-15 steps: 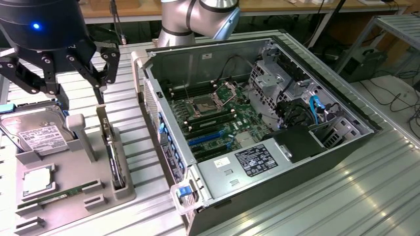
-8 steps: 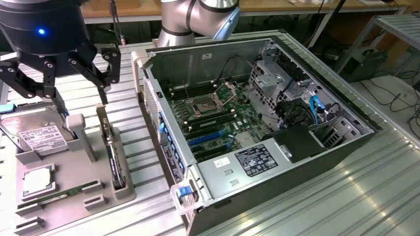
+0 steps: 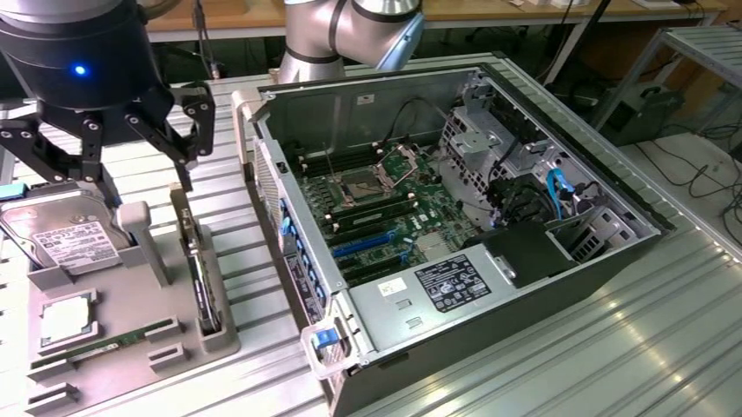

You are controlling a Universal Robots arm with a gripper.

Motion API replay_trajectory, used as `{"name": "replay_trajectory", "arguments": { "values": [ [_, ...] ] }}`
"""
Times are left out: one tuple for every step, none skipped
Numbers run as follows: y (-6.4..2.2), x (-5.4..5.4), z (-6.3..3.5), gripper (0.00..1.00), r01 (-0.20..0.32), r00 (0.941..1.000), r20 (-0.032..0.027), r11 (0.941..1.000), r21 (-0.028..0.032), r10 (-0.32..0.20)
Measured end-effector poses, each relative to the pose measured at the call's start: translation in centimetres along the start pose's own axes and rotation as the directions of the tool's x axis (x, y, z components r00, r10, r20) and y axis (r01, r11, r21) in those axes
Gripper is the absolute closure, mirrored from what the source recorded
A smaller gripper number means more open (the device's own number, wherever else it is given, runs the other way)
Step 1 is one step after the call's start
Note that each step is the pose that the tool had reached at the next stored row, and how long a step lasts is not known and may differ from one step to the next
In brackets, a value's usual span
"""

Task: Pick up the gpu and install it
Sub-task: 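Pick up the gpu and move the gpu toward the slot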

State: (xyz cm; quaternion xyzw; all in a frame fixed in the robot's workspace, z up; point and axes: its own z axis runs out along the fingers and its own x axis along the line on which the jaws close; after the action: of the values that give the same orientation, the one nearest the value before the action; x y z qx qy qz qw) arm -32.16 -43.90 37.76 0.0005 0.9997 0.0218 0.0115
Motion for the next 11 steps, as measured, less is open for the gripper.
{"name": "replay_trajectory", "arguments": {
  "values": [
    [0.00,0.0,0.08,0.34,0.000,1.0000,-0.0001,1.0000,0.0000,0.000],
    [-0.01,0.0,0.27,0.34,0.000,1.0000,0.0001,1.0000,-0.0002,0.000],
    [-0.02,0.0,0.40,0.34,0.000,1.0000,0.0003,1.0000,-0.0002,0.000],
    [-0.03,0.0,0.49,0.34,0.000,1.0000,0.0002,1.0000,-0.0001,0.000],
    [-0.04,0.0,0.57,0.34,0.000,1.0000,0.0002,1.0000,-0.0001,0.000],
    [-0.04,0.0,0.66,0.34,0.000,1.0000,0.0002,1.0000,-0.0001,0.000],
    [-0.04,0.0,0.75,0.34,0.000,1.0000,0.0002,1.0000,-0.0001,0.000],
    [-0.05,0.0,0.82,0.34,0.000,1.0000,0.0002,1.0000,-0.0001,0.000],
    [-0.05,0.0,0.92,0.34,0.000,1.0000,0.0002,1.0000,-0.0001,0.000],
    [-0.06,0.0,0.99,0.34,0.000,1.0000,0.0001,1.0000,0.0000,0.000],
    [-0.06,0.0,1.08,0.34,0.000,1.0000,0.0002,1.0000,-0.0001,0.000]
  ]
}}
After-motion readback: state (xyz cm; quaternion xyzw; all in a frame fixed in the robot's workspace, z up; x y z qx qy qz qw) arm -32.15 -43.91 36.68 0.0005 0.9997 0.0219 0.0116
